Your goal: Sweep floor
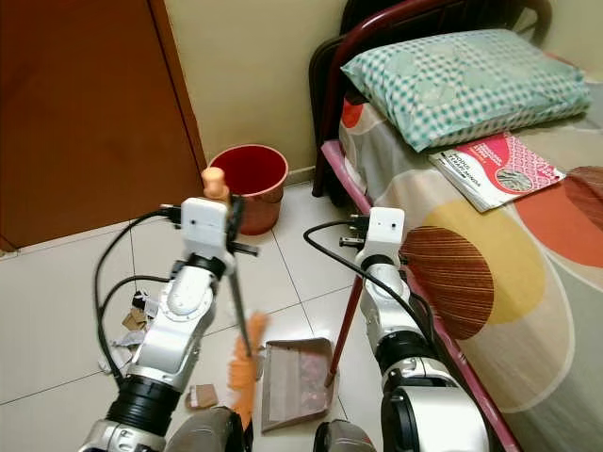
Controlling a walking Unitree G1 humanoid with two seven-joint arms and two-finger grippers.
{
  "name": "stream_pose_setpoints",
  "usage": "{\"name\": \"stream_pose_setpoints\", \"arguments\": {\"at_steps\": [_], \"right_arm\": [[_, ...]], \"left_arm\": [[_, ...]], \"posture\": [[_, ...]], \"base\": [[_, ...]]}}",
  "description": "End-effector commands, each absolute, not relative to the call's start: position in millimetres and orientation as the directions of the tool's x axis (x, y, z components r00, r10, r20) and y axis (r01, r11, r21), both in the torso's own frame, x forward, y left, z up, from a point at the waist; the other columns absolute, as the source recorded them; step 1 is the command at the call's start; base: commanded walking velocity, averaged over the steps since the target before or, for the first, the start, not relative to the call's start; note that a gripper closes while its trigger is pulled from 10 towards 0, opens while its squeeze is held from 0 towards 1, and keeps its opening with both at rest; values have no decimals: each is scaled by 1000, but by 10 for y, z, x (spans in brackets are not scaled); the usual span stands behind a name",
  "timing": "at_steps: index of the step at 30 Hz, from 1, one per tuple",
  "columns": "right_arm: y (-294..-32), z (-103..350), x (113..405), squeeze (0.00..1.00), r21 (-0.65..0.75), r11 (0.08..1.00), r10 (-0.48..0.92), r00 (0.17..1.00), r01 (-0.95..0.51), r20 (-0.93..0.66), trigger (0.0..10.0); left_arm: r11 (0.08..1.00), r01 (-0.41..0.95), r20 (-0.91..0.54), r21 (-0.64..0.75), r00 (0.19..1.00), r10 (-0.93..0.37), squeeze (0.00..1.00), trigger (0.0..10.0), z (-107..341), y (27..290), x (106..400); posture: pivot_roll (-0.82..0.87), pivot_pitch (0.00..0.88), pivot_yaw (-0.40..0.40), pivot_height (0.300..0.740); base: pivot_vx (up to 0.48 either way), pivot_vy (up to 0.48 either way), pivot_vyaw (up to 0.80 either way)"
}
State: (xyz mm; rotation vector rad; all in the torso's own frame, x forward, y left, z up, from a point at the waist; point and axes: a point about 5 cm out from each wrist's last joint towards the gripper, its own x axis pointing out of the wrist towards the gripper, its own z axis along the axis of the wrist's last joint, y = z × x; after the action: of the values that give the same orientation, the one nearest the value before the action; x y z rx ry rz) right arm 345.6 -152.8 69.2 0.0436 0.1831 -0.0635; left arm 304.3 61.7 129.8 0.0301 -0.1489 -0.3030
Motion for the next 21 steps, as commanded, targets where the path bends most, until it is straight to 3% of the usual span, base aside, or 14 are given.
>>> {"name": "stream_pose_setpoints", "arguments": {"at_steps": [1,9,16,21], "right_arm": [[-1534,703,3457,0,39,997,-64,983,72,-172,10000],[-1539,695,3450,0,71,996,-49,984,62,-170,10000],[-1534,700,3435,0,60,998,-27,989,36,-149,10000],[-1495,687,3430,0,59,998,-4,989,13,-151,10000]], "left_arm": [[950,310,164,-41,940,-299,0,10000,1339,564,3042],[961,260,144,-99,959,-244,0,10000,1310,710,3071],[965,44,119,-257,993,-14,0,10000,1414,1116,3185],[935,-37,101,-353,992,77,0,10000,1499,1247,3248]], "posture": [[2,97,-17,740],[8,75,-10,740],[15,49,-6,740],[19,43,-8,740]], "base": [[0,0,0],[0,0,0],[0,0,0],[0,0,0]]}}
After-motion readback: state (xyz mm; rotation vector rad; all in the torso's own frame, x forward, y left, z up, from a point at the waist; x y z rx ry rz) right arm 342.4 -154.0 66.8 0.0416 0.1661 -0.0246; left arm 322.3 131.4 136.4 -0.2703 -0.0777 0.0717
